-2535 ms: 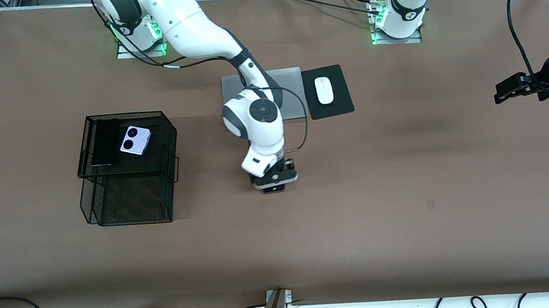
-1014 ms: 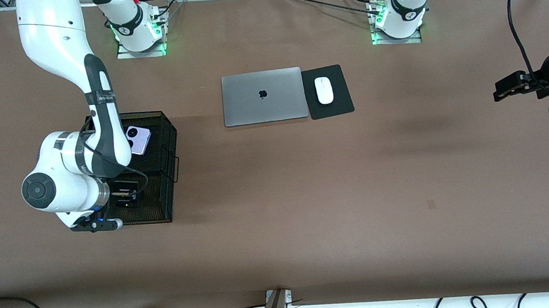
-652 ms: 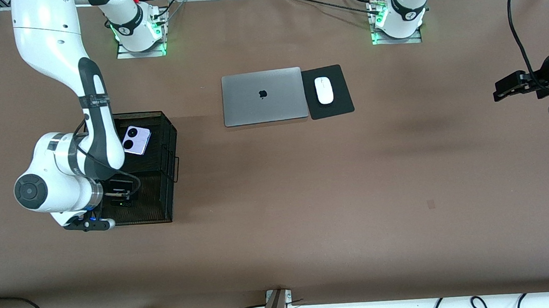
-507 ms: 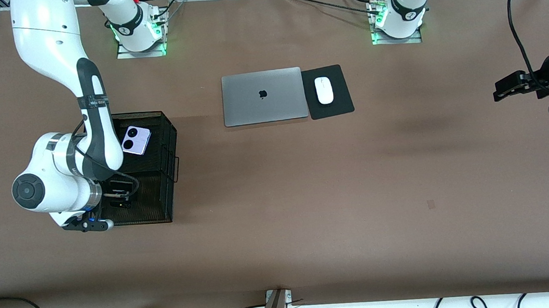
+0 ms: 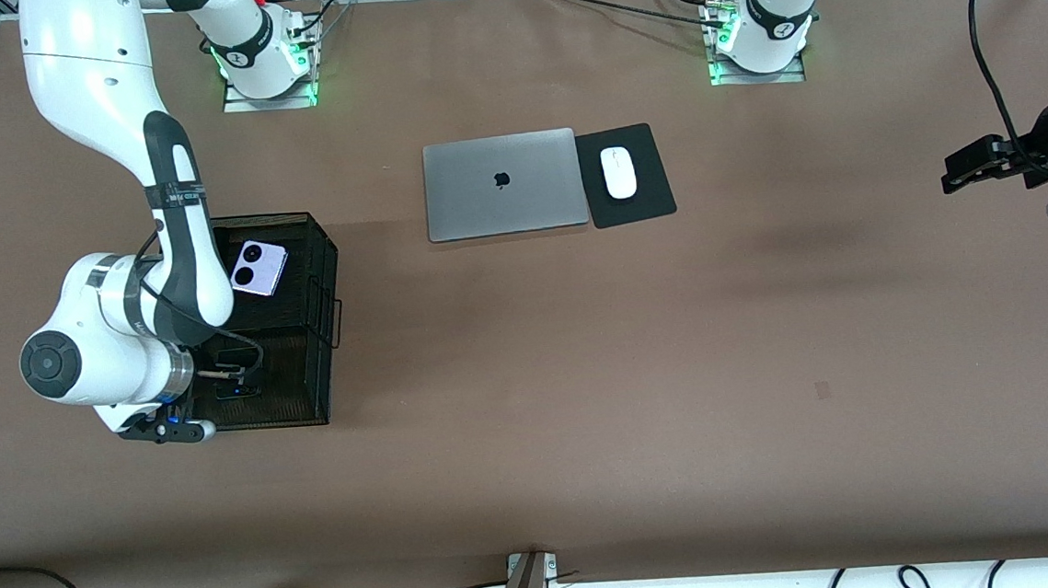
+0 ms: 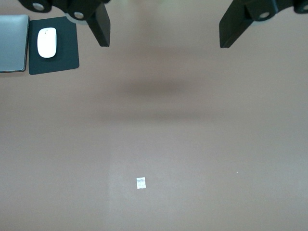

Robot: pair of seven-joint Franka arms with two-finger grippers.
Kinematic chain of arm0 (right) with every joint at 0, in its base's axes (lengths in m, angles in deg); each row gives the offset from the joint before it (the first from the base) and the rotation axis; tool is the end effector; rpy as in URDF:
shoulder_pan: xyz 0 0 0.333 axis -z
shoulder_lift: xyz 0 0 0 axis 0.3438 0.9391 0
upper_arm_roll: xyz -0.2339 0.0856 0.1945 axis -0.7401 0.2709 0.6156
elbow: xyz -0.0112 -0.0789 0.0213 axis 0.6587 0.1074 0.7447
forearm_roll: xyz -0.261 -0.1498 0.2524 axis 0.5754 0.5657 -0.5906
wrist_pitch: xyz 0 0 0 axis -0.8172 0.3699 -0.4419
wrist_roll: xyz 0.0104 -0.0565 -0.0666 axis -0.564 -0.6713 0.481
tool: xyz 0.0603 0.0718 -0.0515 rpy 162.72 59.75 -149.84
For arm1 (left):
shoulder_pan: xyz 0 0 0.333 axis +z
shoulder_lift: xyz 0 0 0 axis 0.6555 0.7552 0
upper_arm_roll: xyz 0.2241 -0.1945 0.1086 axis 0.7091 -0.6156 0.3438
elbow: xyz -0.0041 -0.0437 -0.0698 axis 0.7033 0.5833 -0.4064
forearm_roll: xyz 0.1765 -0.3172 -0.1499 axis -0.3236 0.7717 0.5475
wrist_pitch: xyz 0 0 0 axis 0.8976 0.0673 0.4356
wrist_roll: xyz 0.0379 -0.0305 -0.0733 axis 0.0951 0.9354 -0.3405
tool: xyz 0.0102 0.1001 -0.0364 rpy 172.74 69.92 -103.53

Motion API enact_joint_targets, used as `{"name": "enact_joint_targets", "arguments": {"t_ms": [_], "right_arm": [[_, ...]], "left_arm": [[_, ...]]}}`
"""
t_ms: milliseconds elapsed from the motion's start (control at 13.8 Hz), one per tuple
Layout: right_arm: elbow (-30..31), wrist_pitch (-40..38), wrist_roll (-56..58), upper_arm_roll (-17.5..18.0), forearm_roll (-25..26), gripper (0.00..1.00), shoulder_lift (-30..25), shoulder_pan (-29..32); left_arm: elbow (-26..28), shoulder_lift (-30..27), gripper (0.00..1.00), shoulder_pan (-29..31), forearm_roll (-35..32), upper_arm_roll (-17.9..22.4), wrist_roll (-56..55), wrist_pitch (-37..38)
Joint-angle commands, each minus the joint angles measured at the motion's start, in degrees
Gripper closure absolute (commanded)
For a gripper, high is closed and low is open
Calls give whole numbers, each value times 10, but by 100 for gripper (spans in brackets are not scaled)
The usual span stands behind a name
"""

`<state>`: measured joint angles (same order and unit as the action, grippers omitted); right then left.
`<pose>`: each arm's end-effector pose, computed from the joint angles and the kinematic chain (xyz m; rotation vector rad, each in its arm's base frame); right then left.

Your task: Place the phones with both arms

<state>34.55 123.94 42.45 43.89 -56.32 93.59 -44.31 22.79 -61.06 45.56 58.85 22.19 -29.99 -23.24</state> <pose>0.6997 0.0439 0.2688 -3.1000 0.1688 0.1710 0.5874 0.0179 0.5939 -3.1180 -0.0268 0.2071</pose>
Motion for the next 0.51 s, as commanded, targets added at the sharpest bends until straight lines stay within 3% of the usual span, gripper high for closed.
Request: {"name": "enact_joint_targets", "arguments": {"t_ms": [0, 290, 435], "right_arm": [[-29, -53, -2, -10, -10, 0, -17, 5], [-163, -276, -1, -60, -14, 0, -18, 20], [-230, -379, -1, -62, -22, 0, -21, 53]], "left_arm": [[-1, -6, 0, 4, 14, 0, 7, 8], [-2, -7, 0, 4, 14, 0, 5, 8], [-3, -7, 0, 4, 13, 0, 5, 13]]}}
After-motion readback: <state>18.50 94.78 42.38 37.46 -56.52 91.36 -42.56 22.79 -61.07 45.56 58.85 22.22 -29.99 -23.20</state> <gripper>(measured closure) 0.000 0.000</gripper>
